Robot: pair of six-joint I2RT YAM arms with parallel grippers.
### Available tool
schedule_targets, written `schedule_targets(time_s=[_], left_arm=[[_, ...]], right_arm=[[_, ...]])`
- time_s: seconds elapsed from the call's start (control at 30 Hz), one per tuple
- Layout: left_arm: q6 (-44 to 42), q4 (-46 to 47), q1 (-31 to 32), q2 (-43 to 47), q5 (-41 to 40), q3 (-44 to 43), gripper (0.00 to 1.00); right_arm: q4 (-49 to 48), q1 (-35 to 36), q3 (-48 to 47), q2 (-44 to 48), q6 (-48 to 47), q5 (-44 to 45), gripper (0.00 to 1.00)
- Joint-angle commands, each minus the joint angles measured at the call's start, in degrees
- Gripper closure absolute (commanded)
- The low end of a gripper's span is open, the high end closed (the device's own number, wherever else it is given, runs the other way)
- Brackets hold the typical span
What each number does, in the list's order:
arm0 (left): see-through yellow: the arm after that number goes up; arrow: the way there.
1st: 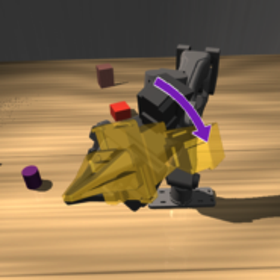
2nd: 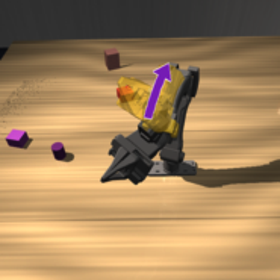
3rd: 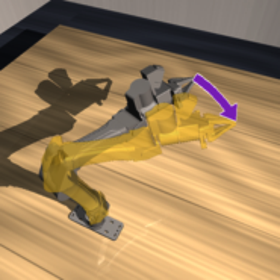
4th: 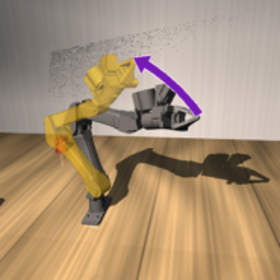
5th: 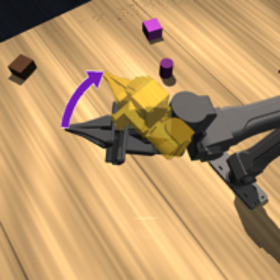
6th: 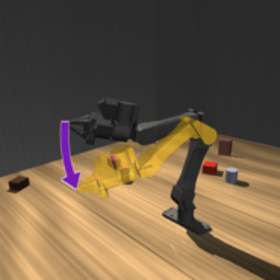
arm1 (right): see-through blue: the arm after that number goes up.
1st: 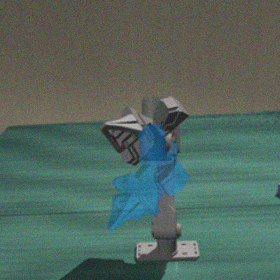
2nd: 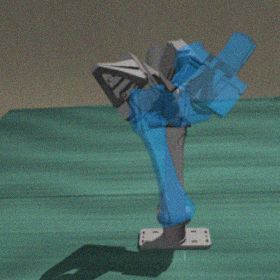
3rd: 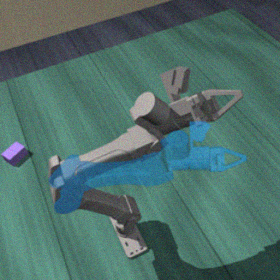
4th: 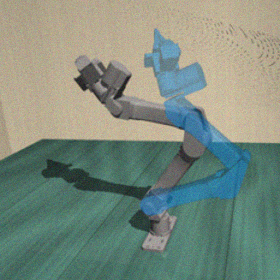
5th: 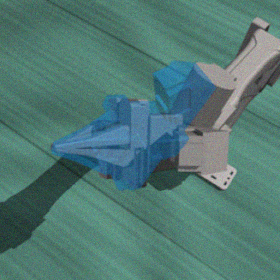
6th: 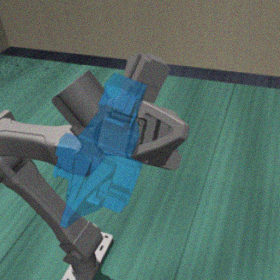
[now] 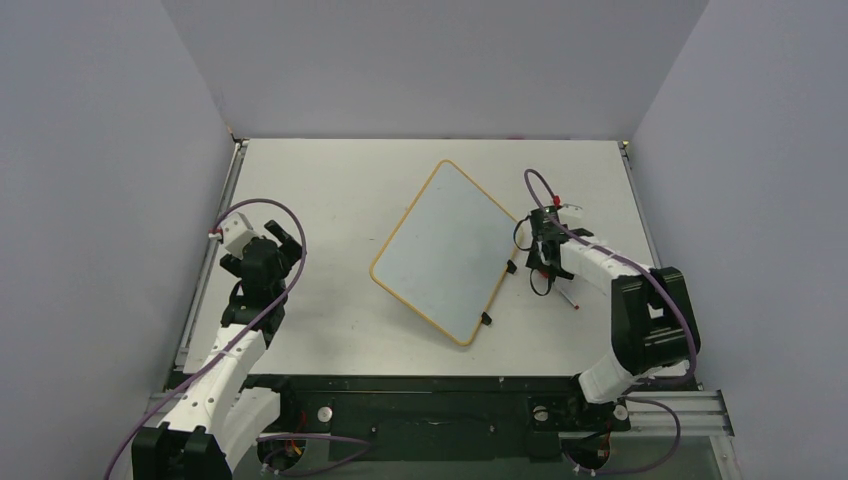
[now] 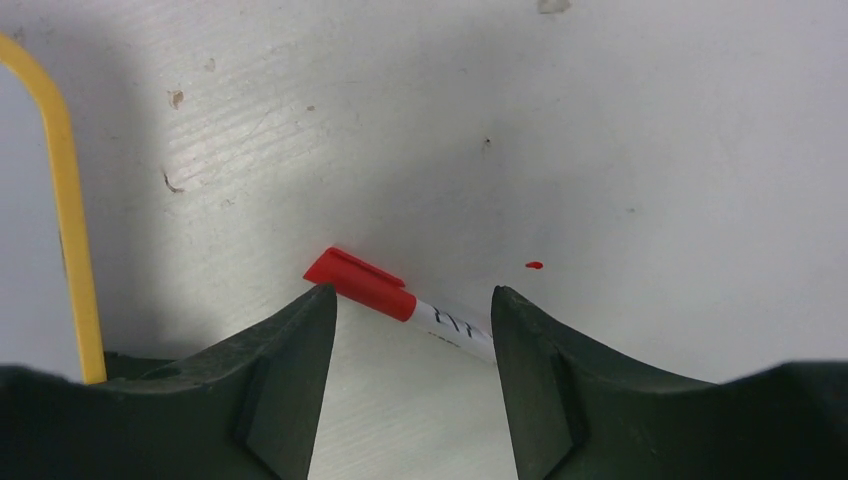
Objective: Write a sentence on the whiteboard
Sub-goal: Pick up the whiteboard marker from the center of the board.
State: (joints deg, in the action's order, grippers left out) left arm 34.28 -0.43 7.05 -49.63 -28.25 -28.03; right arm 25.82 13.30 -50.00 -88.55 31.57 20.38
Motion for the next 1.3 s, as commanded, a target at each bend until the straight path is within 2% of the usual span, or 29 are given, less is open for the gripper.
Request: schedule_targets(time_s=[0.0,0.17,0.23,0.37,0.57,0.7,0.8,0.87,0.97,1.03,1.07,1.2,1.27], left_arm=[[-0.08,0.92,0.16,-0.14,0.12,-2.98,0.21],[0.01,0.89,0.16,-0.38,0.18,-3.06,0.21],[0.06,0.80,0.16,-0.38,0.00,-3.16,0.21],[0.05,0.86,0.13,-0.40,0.06,-3.02,0.21],[0.10,0.84,0.12,-0.39,0.09,-3.00,0.21],[0.13,0.95,0.16,-0.40,0.37,-2.91,0.21],[0.11,0.94,0.15,-0.42,0.35,-2.92,0.21],[0.15,1.09,0.10,-0.53,0.44,-2.95,0.21],[0.17,1.08,0.15,-0.48,0.60,-2.95,0.21],[0.13,1.08,0.15,-0.42,0.66,-2.99,0.21],[0.15,1.06,0.16,-0.39,0.74,-2.99,0.21],[0.12,0.90,0.11,-0.19,0.92,-3.12,0.22],[0.12,0.68,0.10,-0.13,0.98,-3.23,0.22]], right_arm=[[0.11,-0.44,-3.51,-3.97,-2.65,-1.96,0.46],[-0.43,-0.51,-4.58,-6.80,-2.98,-3.13,0.47],[-0.85,-0.72,-4.65,-7.61,-3.04,-4.46,0.52],[-1.13,-1.34,-5.37,-8.66,-2.90,-5.12,0.72],[-1.48,-1.72,-5.97,-9.19,-2.98,-6.03,0.89],[-1.34,-1.63,-5.44,-8.90,-2.52,-5.48,0.88],[-1.62,-1.32,-4.05,-7.69,-1.64,-5.01,0.70],[-1.79,-1.18,-3.04,-7.01,-1.06,-4.79,0.66],[-2.37,-1.12,-1.85,-6.38,-0.31,-4.88,0.66],[-2.53,-1.12,-1.80,-6.63,-0.14,-5.46,0.73],[-2.58,-1.03,-1.79,-6.63,-0.13,-5.33,0.80],[-2.96,-0.99,-1.52,-6.50,0.00,-5.35,1.00],[-3.17,-1.05,-1.34,-6.33,-0.11,-5.57,1.00]])
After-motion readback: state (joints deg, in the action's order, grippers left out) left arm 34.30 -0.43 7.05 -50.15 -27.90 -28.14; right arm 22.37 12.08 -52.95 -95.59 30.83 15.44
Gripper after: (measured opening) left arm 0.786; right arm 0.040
